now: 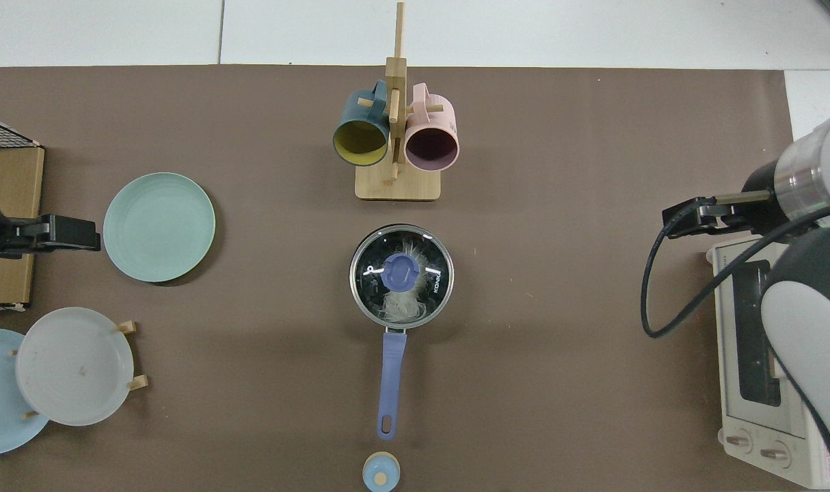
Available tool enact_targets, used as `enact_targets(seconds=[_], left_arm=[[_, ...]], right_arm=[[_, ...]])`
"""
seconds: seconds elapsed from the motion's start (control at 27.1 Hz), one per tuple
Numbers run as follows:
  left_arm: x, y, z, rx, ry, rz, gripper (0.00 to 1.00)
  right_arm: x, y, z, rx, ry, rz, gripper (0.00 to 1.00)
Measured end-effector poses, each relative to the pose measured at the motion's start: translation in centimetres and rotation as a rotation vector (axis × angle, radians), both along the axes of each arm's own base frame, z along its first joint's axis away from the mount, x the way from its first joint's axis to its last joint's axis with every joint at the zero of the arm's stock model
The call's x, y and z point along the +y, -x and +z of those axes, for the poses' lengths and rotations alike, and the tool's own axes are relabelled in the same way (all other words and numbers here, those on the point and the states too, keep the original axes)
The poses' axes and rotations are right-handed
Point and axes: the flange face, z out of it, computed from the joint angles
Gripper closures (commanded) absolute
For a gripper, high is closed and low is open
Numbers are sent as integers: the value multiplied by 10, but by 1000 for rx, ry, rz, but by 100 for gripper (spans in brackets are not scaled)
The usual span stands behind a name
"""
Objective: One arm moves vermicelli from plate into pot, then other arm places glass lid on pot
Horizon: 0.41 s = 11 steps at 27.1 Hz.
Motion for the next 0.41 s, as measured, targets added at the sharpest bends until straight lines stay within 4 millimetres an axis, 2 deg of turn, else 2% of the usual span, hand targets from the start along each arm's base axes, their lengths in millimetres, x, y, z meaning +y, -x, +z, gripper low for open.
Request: enact_targets(seconds=[0.22,0.41], left_arm=[[0,0,0,0,0,0,0],[0,0,0,0,0,0,0]], right_arm=[[4,-2,-8,-5,-33,2,1],[-2,-3,-13,2,-54,-8,1]])
